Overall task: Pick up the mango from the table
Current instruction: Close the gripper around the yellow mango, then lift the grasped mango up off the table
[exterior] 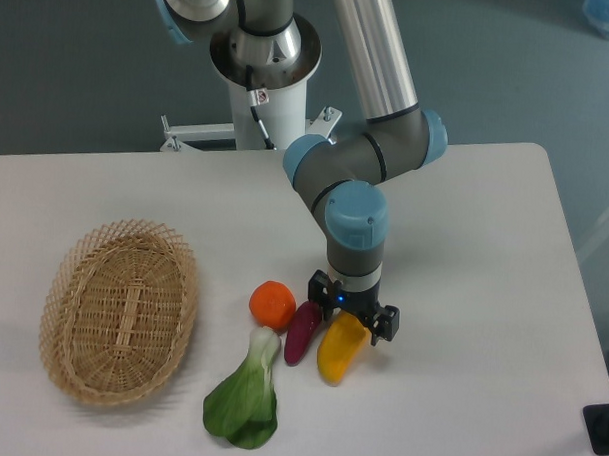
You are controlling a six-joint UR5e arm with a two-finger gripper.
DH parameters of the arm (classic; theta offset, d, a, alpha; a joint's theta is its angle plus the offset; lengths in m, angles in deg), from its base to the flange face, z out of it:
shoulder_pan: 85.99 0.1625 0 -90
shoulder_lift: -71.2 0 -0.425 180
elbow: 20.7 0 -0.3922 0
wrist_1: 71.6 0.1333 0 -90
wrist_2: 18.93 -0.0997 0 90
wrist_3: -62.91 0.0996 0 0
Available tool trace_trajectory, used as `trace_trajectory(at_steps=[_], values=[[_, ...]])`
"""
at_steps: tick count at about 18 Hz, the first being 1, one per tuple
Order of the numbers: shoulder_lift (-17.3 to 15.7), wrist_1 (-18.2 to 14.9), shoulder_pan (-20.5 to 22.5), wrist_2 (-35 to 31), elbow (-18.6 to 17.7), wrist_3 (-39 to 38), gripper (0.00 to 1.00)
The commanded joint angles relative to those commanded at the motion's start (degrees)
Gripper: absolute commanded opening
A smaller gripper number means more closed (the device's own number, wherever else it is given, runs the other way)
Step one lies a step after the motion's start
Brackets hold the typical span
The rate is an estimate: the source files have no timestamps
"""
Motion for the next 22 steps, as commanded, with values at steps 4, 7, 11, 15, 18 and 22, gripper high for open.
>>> trace_trajectory(at_steps=[4, 7, 11, 15, 18, 22], values=[[-0.2, 0.1, 0.1, 0.0, 0.2, 0.2, 0.56], [-1.0, 0.0, 0.2, 0.0, 1.1, 0.0, 0.56], [-6.0, -0.2, 0.9, 1.0, 3.4, -3.1, 0.56], [-11.1, -0.3, 1.0, 7.5, 5.1, -8.2, 0.56], [-13.3, -0.8, 1.0, 10.3, 5.1, -10.1, 0.56], [-17.9, -1.1, 1.9, 11.1, 4.0, -11.4, 0.56]])
